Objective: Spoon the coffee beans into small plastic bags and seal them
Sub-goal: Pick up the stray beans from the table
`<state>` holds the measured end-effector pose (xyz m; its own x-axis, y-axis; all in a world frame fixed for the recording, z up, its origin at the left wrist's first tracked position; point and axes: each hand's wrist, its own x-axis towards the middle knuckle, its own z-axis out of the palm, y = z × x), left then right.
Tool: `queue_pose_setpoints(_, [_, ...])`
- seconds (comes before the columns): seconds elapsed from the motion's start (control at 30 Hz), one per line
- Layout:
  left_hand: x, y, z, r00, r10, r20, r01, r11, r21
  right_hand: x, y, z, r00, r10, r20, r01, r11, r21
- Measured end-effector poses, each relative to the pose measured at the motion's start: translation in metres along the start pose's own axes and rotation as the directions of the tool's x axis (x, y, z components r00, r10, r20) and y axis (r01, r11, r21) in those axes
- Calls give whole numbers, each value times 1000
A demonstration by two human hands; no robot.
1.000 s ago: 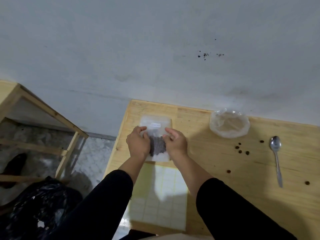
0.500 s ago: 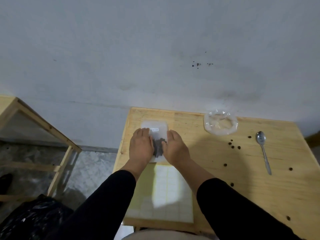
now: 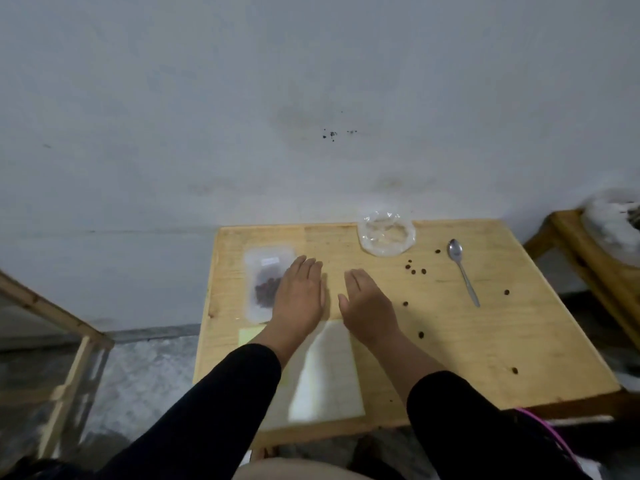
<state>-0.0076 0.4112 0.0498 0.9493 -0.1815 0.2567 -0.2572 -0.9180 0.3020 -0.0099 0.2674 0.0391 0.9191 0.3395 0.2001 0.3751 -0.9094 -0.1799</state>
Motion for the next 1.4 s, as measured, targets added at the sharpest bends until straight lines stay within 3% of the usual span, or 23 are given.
queue_pose_setpoints(0.2, [-21, 57, 45, 993, 110, 46, -111, 994, 16, -66, 57, -1, 991, 137, 1, -137, 990, 26])
queue_pose_setpoints(0.33, [-39, 94, 92, 972, 57, 229, -51, 998, -31, -98, 103, -3, 964, 248, 93, -255, 963, 82])
queue_pose_setpoints(0.43, [-52, 116, 119, 957, 2, 290, 22, 997, -80, -107, 127, -1, 971, 210, 112, -224, 965, 134])
queue_pose_setpoints(0.7, [-75, 154, 134, 949, -150, 276, 177, 982, -73, -119, 148, 20, 988, 120, 95, -138, 967, 216])
queue_pose_setpoints(0.83, [-76, 158, 135, 939, -163, 303, 191, 979, -66, -125, 149, 23, 981, 175, 89, -192, 950, 247])
queue_pose_setpoints(1.03, [-75, 166, 132, 931, -125, 343, 163, 983, -82, -138, 144, 11, 984, 144, 108, -161, 973, 164])
queue_pose_setpoints(1.4, [-76, 162, 132, 928, -27, 373, 63, 994, -85, -154, 144, 21, 978, 196, -67, -192, 979, 64])
